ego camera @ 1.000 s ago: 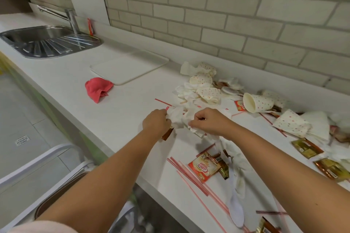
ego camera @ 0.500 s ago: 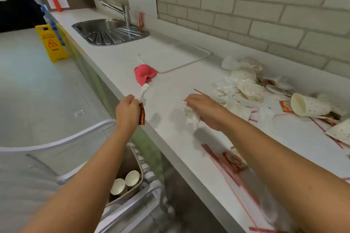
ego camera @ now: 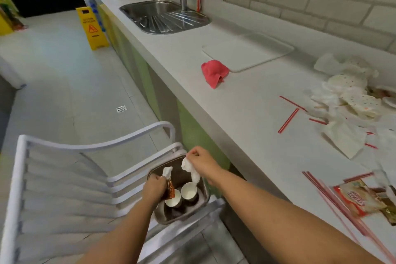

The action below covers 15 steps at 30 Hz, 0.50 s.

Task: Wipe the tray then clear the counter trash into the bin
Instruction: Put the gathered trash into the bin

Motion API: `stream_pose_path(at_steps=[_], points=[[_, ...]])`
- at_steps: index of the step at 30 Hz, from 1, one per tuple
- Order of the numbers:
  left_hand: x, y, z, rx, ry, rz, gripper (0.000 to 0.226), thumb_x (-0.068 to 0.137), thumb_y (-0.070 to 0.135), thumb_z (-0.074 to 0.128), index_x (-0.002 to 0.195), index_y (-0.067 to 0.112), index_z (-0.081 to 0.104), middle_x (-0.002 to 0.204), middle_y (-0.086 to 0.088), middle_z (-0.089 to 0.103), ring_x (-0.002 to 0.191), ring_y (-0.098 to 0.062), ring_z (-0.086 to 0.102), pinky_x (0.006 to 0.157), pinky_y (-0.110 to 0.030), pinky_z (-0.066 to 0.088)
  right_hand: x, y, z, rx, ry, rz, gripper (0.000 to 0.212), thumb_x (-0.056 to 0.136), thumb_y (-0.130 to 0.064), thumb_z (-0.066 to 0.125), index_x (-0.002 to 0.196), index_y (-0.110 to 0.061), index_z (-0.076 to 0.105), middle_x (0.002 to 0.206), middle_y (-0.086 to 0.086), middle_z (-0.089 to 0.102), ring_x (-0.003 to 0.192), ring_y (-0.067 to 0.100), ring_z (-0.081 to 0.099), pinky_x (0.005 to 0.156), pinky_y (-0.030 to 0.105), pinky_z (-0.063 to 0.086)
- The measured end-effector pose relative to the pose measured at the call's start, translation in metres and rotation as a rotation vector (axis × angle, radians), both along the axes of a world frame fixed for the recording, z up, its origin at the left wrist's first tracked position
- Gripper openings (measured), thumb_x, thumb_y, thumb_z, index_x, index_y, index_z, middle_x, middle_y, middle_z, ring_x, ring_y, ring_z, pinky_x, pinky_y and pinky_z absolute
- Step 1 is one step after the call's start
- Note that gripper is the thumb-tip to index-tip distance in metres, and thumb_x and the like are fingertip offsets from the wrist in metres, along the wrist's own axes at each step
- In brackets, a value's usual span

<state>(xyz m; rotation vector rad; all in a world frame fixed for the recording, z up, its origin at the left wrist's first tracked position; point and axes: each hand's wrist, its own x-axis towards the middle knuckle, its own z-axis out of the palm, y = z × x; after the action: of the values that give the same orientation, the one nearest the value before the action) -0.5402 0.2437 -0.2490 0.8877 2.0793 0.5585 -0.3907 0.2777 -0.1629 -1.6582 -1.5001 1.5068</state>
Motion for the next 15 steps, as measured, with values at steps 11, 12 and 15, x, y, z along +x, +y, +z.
stream_pose_path(at_steps=[11, 12, 15], points=[[-0.003, 0.024, -0.021, -0.063, -0.077, -0.164, 0.011, 0.092, 0.016, 0.044, 0.095, 0.007, 0.049, 0.091, -0.009, 0.053, 0.084, -0.023, 0.047, 0.073, -0.030, 0.036, -0.009, 0.007, -0.005, -0.019, -0.154, 0.085, 0.028, 0.092, -0.015, 0.054, 0.118, -0.006, 0.057, 0.082, -0.005, 0.047, 0.079, 0.011, 0.048, 0.068, 0.019, 0.037], [-0.002, 0.027, -0.022, -0.078, -0.079, -0.194, 0.012, 0.091, 0.016, 0.046, 0.097, 0.007, 0.051, 0.093, -0.010, 0.054, 0.085, -0.023, 0.048, 0.074, -0.029, 0.036, -0.007, 0.006, 0.001, -0.003, -0.173, 0.101, 0.027, 0.092, -0.016, 0.054, 0.118, -0.008, 0.057, 0.087, -0.004, 0.049, 0.084, 0.012, 0.049, 0.072, 0.019, 0.037], [0.002, 0.035, -0.018, -0.100, -0.070, -0.317, 0.011, 0.088, 0.015, 0.051, 0.086, 0.006, 0.057, 0.088, -0.008, 0.057, 0.082, -0.021, 0.051, 0.072, -0.028, 0.036, 0.000, 0.006, 0.019, 0.056, -0.218, 0.118, 0.025, 0.091, -0.016, 0.055, 0.114, -0.008, 0.059, 0.084, -0.004, 0.050, 0.082, 0.013, 0.049, 0.062, 0.018, 0.037]])
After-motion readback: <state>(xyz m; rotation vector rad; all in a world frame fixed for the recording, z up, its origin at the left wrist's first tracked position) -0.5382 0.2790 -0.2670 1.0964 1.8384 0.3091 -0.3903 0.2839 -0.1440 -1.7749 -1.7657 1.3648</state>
